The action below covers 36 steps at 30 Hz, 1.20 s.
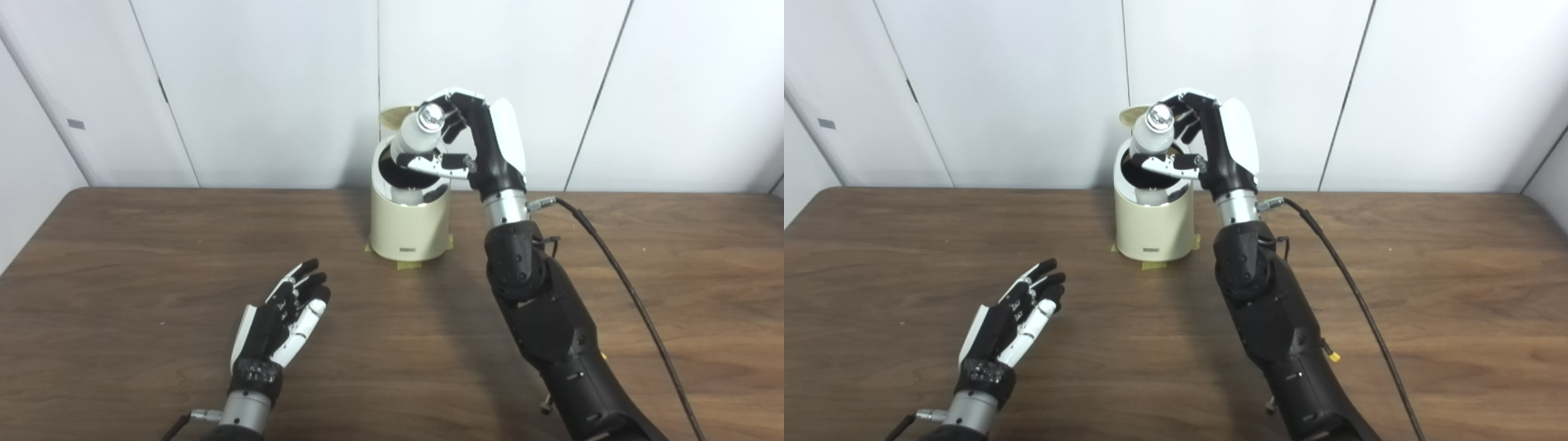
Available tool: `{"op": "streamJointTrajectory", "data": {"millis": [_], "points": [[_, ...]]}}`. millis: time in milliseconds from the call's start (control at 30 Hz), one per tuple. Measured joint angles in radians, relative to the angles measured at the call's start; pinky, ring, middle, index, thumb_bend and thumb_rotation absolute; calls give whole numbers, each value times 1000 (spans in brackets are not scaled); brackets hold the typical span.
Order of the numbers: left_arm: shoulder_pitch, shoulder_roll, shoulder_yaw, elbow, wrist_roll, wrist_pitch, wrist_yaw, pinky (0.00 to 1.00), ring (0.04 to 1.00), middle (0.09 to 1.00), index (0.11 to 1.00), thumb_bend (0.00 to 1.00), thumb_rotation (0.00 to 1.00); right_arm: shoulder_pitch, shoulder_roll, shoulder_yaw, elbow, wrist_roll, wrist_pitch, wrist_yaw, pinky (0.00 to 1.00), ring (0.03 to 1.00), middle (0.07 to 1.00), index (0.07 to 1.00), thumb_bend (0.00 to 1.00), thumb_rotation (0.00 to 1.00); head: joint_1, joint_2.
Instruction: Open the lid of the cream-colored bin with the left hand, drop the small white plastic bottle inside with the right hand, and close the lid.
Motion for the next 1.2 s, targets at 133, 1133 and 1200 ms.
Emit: {"op": "streamJointTrajectory", "data": {"millis": [133, 1133, 1200], "points": [[0, 0, 0, 0, 0, 0, 0, 829, 849, 846, 908, 590, 565, 0, 0, 2, 29, 0, -4, -28, 340, 422, 495, 497, 501, 0, -2, 0], [2, 0, -2, -1, 3, -1, 1, 847, 845, 837, 901, 608, 568, 0, -4, 32, 60, -7, -14, -54, 325, 416, 503, 515, 498, 0, -14, 12], [2, 0, -2, -1, 3, -1, 1, 847, 844, 836, 901, 610, 573, 0, -4, 33, 59, -8, -4, -42, 326, 414, 513, 533, 496, 0, -14, 12]]}}
